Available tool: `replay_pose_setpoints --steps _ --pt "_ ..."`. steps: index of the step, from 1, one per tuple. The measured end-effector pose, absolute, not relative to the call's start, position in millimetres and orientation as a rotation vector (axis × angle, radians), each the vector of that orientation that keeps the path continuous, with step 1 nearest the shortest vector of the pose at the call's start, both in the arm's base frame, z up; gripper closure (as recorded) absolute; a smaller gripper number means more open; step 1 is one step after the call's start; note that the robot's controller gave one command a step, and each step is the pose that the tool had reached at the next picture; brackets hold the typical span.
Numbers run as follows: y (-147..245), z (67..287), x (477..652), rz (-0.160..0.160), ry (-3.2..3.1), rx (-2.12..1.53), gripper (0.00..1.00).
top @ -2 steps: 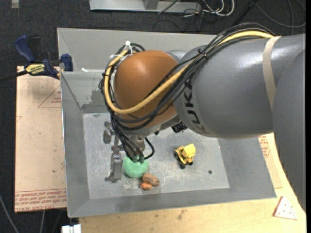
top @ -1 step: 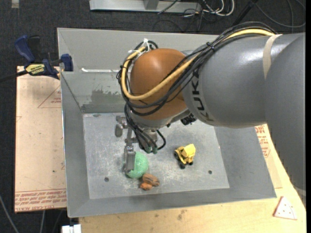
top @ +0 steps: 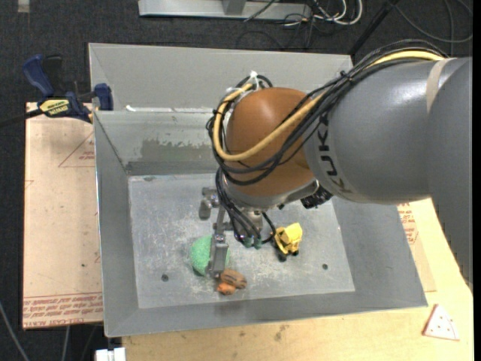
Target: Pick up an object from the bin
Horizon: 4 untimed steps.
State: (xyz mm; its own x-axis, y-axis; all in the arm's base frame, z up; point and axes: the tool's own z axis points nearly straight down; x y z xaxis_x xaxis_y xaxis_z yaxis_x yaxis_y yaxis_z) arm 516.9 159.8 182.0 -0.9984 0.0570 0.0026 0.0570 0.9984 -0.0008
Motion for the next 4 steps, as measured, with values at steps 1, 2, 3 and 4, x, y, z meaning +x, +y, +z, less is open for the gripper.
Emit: replay_pose_setpoints --steps 1,2,3,4 --pt "132.3 174.6 508.9 -0.001 -3.141 0.007 0.0" --pt "120.3 110.9 542.1 -0.004 -3.147 -0.043 0.0" --pt "117.8 83.6 534.5 0.0 -3.134 -0.132 0.0" --pt "121.6 72.0 541.2 -0.002 -3.128 -0.308 1.0"
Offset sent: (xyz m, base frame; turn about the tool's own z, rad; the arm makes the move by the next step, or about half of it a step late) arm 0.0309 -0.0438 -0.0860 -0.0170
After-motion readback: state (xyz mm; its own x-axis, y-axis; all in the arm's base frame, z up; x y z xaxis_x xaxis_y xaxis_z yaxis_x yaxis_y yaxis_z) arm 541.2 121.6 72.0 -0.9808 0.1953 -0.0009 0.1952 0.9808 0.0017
